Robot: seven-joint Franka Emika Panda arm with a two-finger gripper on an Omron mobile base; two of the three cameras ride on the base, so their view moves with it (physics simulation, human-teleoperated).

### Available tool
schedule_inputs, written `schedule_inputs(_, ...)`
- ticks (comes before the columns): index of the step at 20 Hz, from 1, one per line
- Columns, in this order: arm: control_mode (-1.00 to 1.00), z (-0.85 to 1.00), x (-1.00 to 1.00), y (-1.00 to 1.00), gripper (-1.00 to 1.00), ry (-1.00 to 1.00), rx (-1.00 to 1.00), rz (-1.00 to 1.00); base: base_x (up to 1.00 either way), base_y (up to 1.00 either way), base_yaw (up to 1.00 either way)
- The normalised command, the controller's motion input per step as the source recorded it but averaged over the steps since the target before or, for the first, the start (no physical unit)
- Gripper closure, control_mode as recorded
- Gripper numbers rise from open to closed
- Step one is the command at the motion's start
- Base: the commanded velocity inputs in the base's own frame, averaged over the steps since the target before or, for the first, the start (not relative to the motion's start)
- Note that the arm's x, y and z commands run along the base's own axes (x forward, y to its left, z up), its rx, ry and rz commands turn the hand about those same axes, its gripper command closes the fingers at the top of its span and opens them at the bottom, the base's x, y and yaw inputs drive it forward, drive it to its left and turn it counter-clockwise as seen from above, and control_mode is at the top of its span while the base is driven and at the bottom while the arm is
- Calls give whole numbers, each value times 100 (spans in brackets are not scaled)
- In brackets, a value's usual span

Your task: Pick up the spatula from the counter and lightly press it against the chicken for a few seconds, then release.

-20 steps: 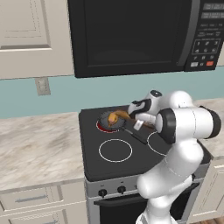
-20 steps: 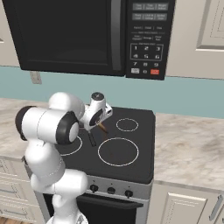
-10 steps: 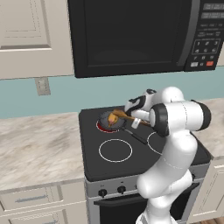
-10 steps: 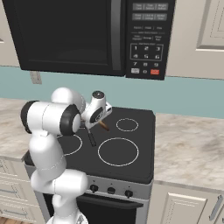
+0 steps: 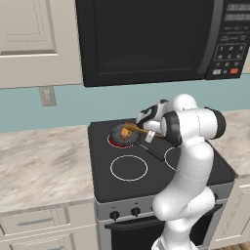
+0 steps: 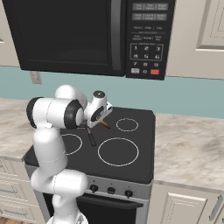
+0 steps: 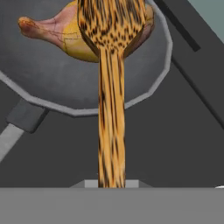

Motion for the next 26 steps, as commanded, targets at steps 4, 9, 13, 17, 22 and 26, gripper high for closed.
schedule_inputs(4, -100, -7, 26, 2, 100, 0, -3, 3, 0, 0, 0)
schedule_inputs(9, -100, -9, 20, 1, 100, 0, -2, 3, 0, 0, 0)
schedule_inputs(13, -100, -11, 19, 0, 100, 0, -2, 3, 0, 0, 0)
schedule_inputs(17, -100, -12, 16, 0, 100, 0, -2, 3, 0, 0, 0)
schedule_inputs(22, -100, -15, 6, 2, 100, 0, -2, 2, 0, 0, 0)
schedule_inputs(26, -100, -11, 0, 2, 100, 0, -2, 2, 0, 0, 0)
